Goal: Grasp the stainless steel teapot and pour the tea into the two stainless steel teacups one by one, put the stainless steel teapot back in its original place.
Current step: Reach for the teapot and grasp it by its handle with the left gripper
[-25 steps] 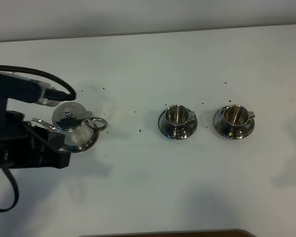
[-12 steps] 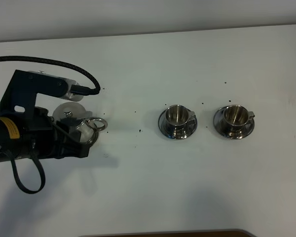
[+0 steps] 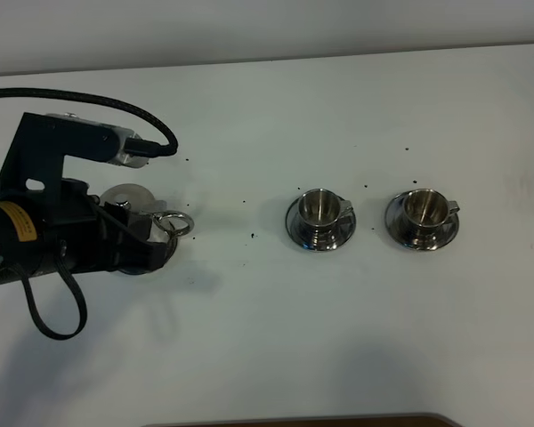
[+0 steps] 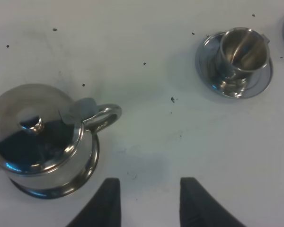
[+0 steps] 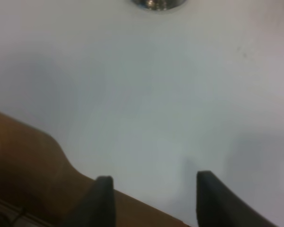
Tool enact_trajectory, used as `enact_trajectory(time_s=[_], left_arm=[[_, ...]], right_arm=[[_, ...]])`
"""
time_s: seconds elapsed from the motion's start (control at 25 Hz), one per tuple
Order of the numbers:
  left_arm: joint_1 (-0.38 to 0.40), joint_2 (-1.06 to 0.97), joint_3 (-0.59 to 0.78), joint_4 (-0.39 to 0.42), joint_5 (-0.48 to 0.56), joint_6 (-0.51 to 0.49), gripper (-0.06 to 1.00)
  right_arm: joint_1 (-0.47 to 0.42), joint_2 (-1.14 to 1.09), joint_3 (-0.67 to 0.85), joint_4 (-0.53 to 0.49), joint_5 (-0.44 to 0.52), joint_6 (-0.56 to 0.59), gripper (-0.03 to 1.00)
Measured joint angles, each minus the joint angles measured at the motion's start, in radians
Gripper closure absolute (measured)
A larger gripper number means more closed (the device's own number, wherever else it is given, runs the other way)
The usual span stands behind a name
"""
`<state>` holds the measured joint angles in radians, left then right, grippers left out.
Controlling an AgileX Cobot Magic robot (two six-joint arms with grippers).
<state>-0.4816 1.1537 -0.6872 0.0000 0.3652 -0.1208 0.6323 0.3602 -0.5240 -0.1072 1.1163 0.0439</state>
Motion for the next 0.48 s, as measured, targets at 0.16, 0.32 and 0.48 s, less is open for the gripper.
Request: enact_trajectory(time_s=[0.16, 0.32, 0.48], left_arm=[[0.000, 0.000, 0.000, 0.000, -0.001, 0.000, 0.58], [0.000, 0.000, 0.000, 0.000, -0.002, 0.001, 0.58], [0.000, 0.000, 0.000, 0.000, -0.002, 0.001, 0.58]], right_arm=[[0.000, -0.004, 0.000, 0.001, -0.001, -0.001, 0.57], [0.000, -0.009, 0.000, 0.001, -0.001, -0.001, 0.57], [-0.013, -0.010, 0.000, 0.001, -0.001, -0.003, 0.57]])
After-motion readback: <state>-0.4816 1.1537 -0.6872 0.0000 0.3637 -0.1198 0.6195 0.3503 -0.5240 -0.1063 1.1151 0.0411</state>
